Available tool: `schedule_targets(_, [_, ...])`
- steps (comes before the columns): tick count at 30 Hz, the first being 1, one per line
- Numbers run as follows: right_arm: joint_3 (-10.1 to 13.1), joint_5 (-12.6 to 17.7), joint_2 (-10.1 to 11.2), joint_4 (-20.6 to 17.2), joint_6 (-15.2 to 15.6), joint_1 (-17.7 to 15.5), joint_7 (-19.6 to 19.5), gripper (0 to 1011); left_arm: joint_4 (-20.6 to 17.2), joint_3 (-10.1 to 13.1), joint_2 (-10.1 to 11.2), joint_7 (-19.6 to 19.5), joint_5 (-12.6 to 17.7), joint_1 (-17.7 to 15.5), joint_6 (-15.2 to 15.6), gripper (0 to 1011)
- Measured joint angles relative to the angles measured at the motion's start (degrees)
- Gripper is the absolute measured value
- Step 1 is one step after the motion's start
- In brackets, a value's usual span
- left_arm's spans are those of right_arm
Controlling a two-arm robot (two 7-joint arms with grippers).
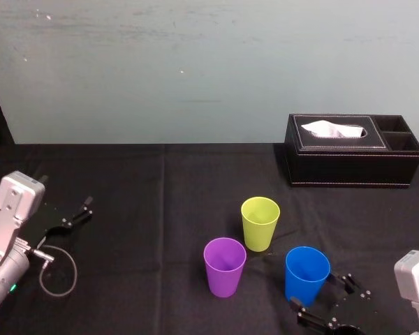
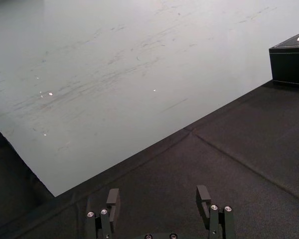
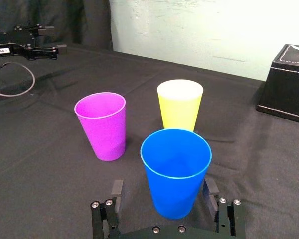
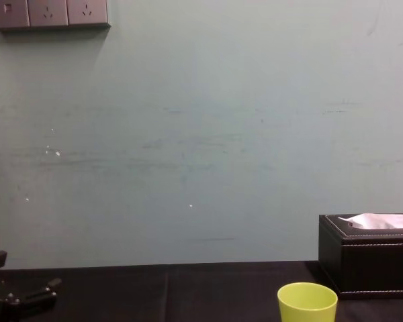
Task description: Stack the three plastic cups sequentially using one hand.
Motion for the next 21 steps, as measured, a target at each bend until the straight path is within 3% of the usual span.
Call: schedule_targets(21, [-0.84,-1.40,-2.50,2.50,1.24,3.60,0.48,1000,0.00,0.00,0.00,0.00,0.00,0.00,0.00,1000])
